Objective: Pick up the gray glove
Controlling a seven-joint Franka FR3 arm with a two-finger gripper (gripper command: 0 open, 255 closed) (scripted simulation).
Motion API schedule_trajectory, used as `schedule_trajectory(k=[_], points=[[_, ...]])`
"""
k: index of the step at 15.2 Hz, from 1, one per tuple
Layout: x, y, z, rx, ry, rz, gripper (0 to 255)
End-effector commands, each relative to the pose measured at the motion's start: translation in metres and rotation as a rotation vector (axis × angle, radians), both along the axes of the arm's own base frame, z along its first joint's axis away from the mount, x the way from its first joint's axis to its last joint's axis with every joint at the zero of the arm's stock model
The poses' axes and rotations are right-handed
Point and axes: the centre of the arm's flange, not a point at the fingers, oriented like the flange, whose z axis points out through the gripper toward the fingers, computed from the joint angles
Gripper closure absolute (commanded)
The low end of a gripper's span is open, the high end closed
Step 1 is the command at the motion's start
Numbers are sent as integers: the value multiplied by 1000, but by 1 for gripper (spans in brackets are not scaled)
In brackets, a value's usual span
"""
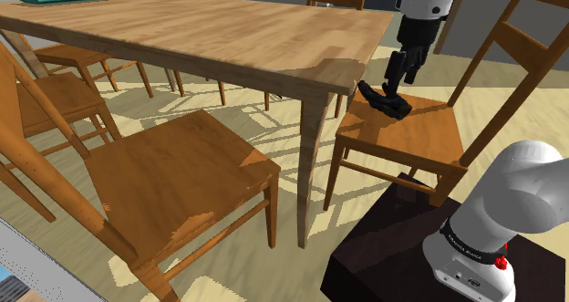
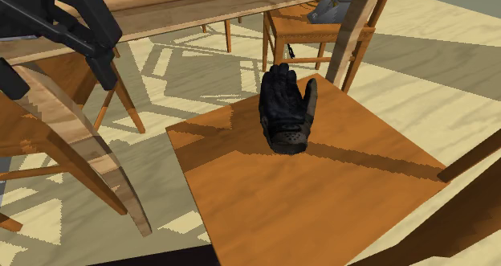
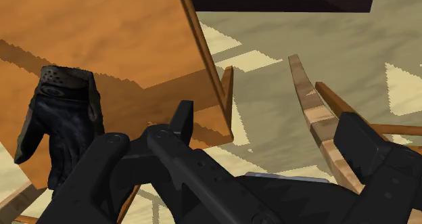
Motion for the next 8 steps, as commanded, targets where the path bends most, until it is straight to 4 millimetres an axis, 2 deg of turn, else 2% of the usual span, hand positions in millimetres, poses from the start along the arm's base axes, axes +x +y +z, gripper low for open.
schedule_trajectory(k=[1,8], points=[[0,0,0,0,0,0,0],[36,-77,-29,1,-42,-69,0]])
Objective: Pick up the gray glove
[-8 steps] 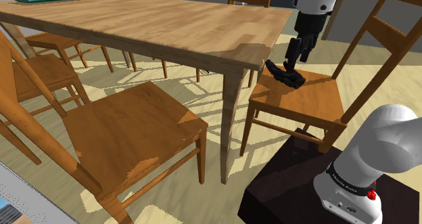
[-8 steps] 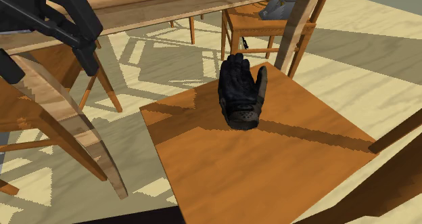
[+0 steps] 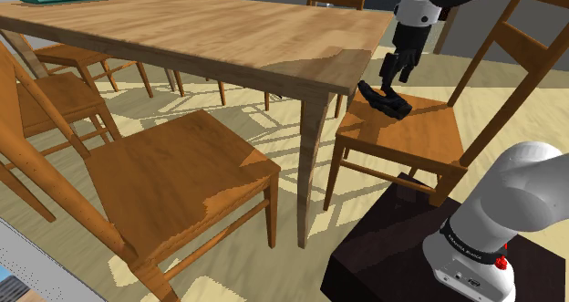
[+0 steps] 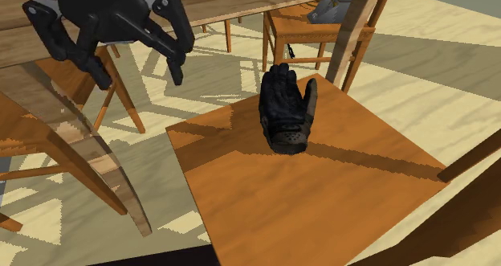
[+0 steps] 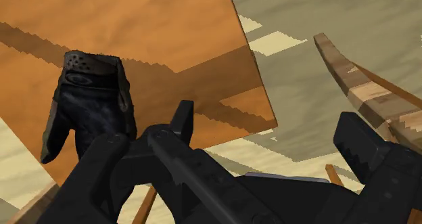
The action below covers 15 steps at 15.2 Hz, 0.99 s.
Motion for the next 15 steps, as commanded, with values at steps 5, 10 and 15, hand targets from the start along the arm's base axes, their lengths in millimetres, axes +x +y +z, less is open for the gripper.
schedule_trajectory(k=[5,10,15], points=[[28,-68,-24,0,-38,-59,0],[49,-126,-44,1,-68,-108,0],[67,-185,-63,2,-98,-157,0]])
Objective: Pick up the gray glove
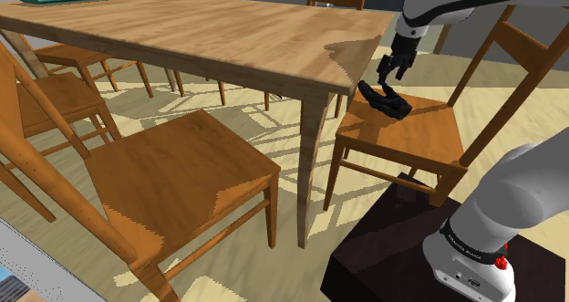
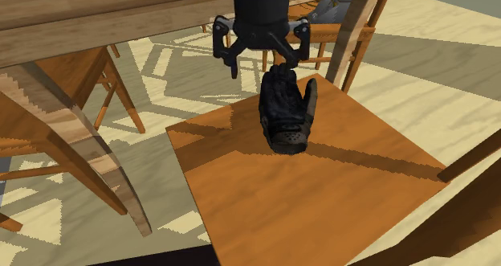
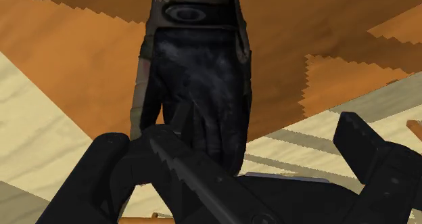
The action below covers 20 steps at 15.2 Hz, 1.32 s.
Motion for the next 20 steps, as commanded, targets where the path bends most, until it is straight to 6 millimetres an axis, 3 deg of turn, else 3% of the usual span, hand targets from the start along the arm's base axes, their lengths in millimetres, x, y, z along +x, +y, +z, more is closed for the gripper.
schedule_trajectory(k=[1,10,19,20], points=[[9,-24,-7,-2,-13,-20,0],[35,-129,-39,0,-66,-106,0],[35,-129,-79,0,-66,-106,0],[35,-130,-79,0,-66,-106,255]])
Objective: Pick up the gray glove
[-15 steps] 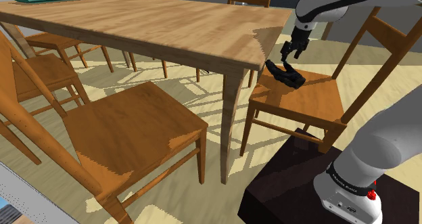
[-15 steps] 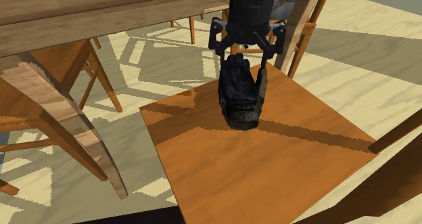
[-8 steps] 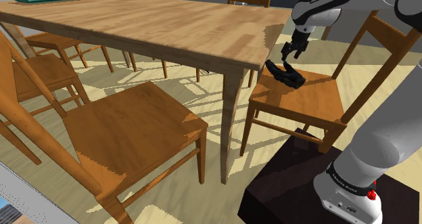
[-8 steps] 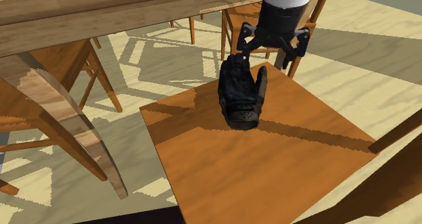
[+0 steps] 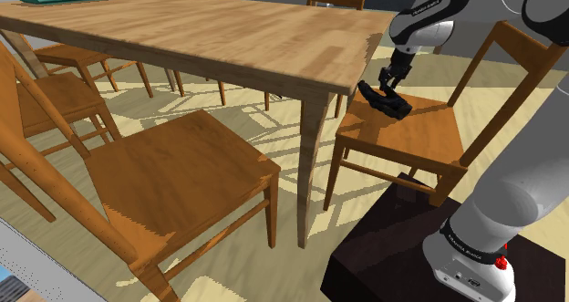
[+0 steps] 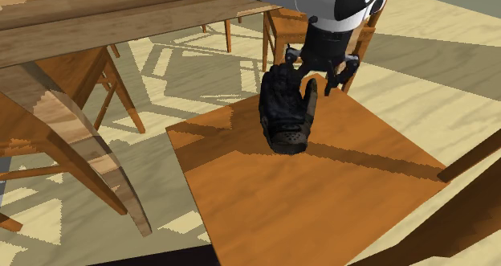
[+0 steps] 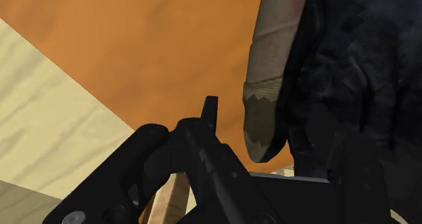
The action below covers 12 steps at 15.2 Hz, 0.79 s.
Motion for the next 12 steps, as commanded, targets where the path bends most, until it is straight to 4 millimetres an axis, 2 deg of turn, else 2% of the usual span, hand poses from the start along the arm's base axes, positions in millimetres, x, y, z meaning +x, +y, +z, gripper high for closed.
schedule_trajectory(k=[1,9,12], points=[[0,0,-1,0,0,0,255],[0,0,-1,0,0,0,255],[0,0,15,0,0,0,255]])
